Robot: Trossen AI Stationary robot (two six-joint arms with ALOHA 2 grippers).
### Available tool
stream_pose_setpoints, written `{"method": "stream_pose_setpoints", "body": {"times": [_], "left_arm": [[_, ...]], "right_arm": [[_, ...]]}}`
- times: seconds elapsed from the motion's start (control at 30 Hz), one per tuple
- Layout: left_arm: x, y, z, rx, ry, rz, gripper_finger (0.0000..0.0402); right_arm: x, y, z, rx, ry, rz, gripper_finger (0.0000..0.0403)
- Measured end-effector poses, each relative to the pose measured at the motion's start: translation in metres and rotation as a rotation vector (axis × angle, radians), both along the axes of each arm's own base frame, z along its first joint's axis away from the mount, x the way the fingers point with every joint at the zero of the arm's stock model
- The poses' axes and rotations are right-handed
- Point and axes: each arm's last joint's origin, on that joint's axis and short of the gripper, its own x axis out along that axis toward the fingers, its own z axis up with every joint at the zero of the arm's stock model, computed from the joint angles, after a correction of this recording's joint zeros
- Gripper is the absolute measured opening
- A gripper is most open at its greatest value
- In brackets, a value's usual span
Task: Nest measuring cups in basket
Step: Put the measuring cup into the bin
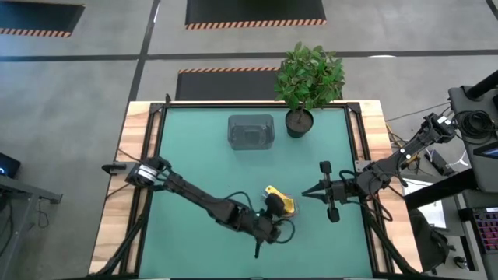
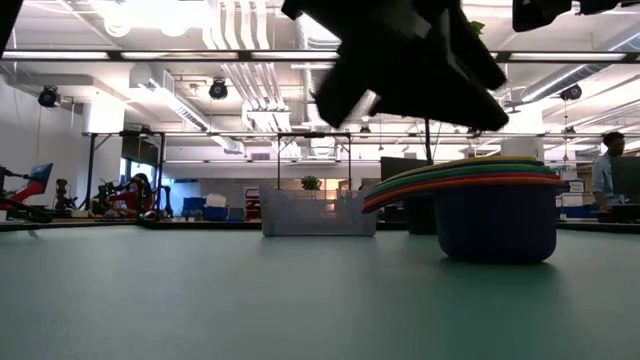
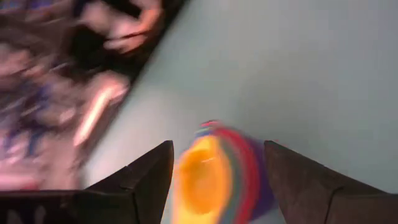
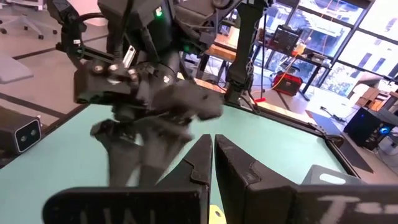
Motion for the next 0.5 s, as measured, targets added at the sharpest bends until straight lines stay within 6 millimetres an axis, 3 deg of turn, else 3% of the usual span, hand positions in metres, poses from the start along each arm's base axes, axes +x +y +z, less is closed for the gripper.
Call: {"method": "stream_pose_setpoints", "body": {"times": [0.2, 0.33, 0.5], "left_arm": [[-0.014, -0.012, -0.019, 0.004, -0.275, 0.273, 0.0225], [-0.028, -0.027, -0.03, 0.054, -0.382, 0.238, 0.0221], [-0.027, -0.023, -0.045, 0.063, -0.366, 0.2, 0.0226]], "right_arm": [[0.0, 0.0, 0.0, 0.009, 0.004, 0.0, 0.0009], [0.0, 0.0, -0.001, 0.007, 0.009, -0.001, 0.0009], [0.0, 0.0, 0.0, 0.011, 0.003, 0.0, 0.0009]]}}
